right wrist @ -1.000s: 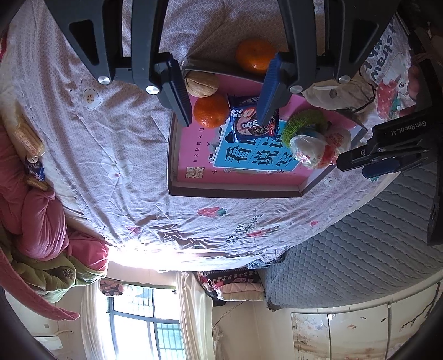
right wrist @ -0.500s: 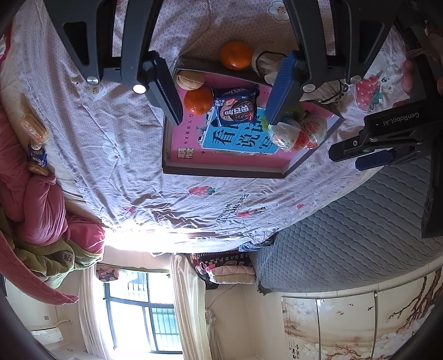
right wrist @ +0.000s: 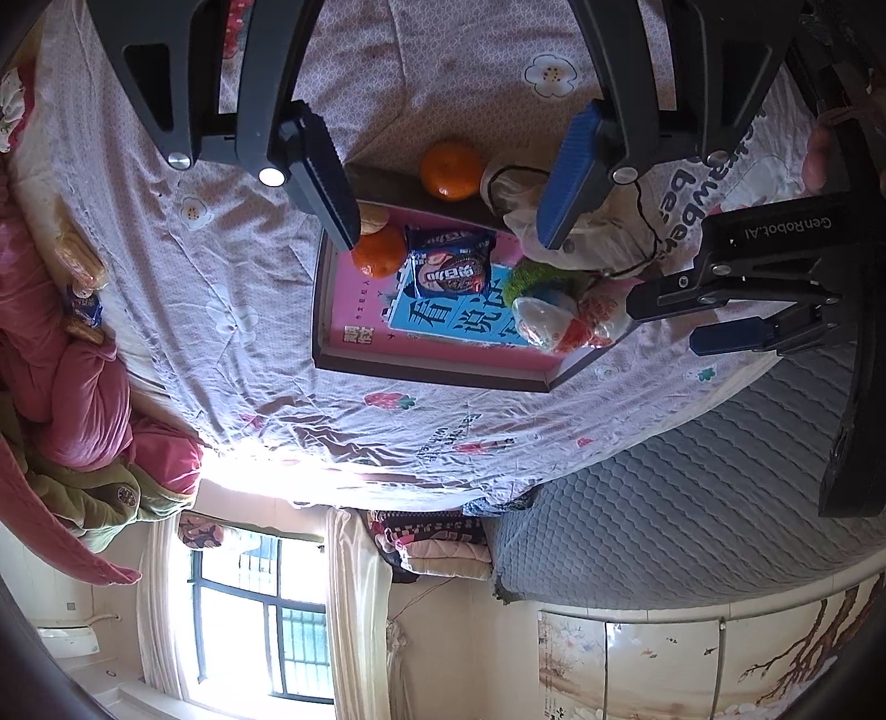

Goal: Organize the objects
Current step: 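Move left tool toward the white drawstring bag while right tool approaches the orange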

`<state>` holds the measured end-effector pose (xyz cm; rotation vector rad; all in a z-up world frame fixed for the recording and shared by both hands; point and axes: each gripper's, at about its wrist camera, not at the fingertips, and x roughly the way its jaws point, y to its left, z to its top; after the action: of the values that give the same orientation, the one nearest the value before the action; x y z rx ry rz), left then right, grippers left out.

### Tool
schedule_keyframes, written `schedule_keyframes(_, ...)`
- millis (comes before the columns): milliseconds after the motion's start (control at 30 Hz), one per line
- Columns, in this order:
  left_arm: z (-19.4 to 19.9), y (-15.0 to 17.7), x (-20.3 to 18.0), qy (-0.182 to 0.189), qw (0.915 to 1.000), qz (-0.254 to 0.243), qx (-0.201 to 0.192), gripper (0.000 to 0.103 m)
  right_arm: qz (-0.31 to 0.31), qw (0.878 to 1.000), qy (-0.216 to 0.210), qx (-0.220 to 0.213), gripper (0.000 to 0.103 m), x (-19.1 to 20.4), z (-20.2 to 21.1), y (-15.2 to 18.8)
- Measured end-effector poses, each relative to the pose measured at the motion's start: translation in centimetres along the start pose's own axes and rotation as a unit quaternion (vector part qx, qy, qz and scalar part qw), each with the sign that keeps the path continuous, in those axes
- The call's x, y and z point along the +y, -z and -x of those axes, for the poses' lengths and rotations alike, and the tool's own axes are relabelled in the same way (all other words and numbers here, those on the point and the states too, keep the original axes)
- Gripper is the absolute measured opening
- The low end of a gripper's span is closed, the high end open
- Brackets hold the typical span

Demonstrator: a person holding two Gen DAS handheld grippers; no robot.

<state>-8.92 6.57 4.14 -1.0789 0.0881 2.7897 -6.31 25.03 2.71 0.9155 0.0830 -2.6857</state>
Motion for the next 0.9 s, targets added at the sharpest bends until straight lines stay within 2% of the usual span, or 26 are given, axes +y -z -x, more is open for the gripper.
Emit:
schedule_keyframes(467,-2.9,2.7,-0.3,0.007,0.9989,-0.002,0.046,0.074,-0.007,0.998,0.011,0.058,0.066,-0.5,-2.0,2.7)
schedule_keyframes(900,-5.1,3.3,-0.4,0.018,0.9978,0.003,0.064,0.074,-0.006,0.996,0.017,0.085,0.066,-0.6,-3.9,3.8)
